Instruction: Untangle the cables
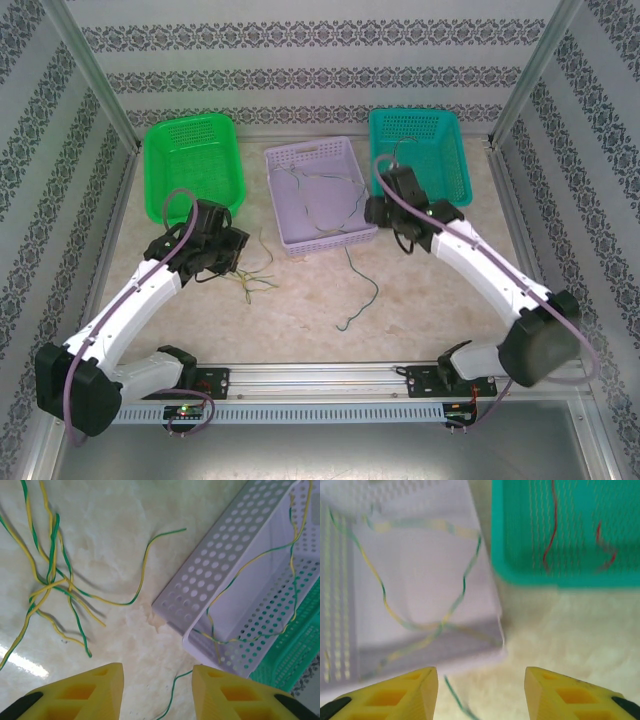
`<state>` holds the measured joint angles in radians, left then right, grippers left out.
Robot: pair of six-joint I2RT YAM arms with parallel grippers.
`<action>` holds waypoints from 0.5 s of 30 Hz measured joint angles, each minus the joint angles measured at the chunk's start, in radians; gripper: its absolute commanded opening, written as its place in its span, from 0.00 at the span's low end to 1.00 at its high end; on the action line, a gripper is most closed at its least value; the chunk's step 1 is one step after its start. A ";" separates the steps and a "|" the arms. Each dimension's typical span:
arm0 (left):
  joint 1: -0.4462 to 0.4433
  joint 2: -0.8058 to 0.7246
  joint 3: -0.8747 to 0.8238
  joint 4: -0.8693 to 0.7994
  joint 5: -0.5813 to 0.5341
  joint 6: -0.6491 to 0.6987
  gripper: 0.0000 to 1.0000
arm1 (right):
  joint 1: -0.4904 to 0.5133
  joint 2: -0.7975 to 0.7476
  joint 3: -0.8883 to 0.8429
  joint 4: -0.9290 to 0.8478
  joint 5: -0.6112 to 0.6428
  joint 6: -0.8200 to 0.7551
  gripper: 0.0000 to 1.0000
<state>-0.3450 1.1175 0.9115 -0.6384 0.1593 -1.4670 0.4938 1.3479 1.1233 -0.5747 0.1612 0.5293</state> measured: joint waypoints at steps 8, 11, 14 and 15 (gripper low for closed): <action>0.000 0.070 0.000 -0.006 0.090 0.061 0.39 | 0.106 0.012 -0.247 -0.080 -0.075 0.045 0.54; 0.000 0.082 0.000 -0.006 0.116 0.080 0.39 | 0.133 0.037 -0.290 -0.094 -0.084 0.105 0.56; 0.000 0.085 0.000 -0.006 0.132 0.092 0.39 | 0.142 0.068 -0.320 -0.079 -0.098 0.175 0.53; 0.000 0.085 0.000 -0.006 0.137 0.095 0.39 | 0.142 0.088 -0.326 -0.070 -0.099 0.198 0.51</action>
<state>-0.3450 1.2030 0.9112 -0.6449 0.2962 -1.3720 0.6357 1.4357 0.7971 -0.6445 0.0620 0.7277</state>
